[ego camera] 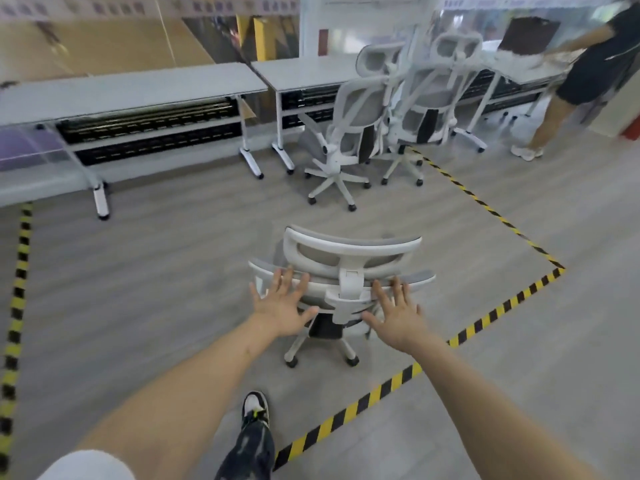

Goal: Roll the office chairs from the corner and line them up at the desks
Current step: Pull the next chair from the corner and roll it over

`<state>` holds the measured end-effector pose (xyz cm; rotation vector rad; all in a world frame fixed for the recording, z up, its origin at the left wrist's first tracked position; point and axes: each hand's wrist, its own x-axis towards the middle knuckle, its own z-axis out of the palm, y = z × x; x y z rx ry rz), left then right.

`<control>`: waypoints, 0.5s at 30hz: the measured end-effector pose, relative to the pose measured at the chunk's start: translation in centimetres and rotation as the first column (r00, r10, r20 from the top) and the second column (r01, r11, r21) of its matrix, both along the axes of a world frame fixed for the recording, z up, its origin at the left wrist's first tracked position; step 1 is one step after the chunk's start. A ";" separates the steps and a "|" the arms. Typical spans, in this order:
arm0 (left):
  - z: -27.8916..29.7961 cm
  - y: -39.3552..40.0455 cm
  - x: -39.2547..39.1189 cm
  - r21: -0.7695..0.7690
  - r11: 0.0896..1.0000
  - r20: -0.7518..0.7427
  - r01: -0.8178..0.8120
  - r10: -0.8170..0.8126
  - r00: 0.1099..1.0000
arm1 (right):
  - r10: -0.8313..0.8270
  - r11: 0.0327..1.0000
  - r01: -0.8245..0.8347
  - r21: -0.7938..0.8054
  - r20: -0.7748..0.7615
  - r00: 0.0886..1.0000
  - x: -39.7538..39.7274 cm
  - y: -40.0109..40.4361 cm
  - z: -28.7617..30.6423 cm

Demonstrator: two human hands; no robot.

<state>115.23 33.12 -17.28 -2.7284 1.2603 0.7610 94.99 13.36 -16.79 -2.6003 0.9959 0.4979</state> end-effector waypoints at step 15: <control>0.2 -2.7 28.7 -0.013 0.992 -0.004 -0.124 0.123 0.992 | 0.090 0.995 -0.092 0.029 0.039 0.995 30.9 -5.3 0.5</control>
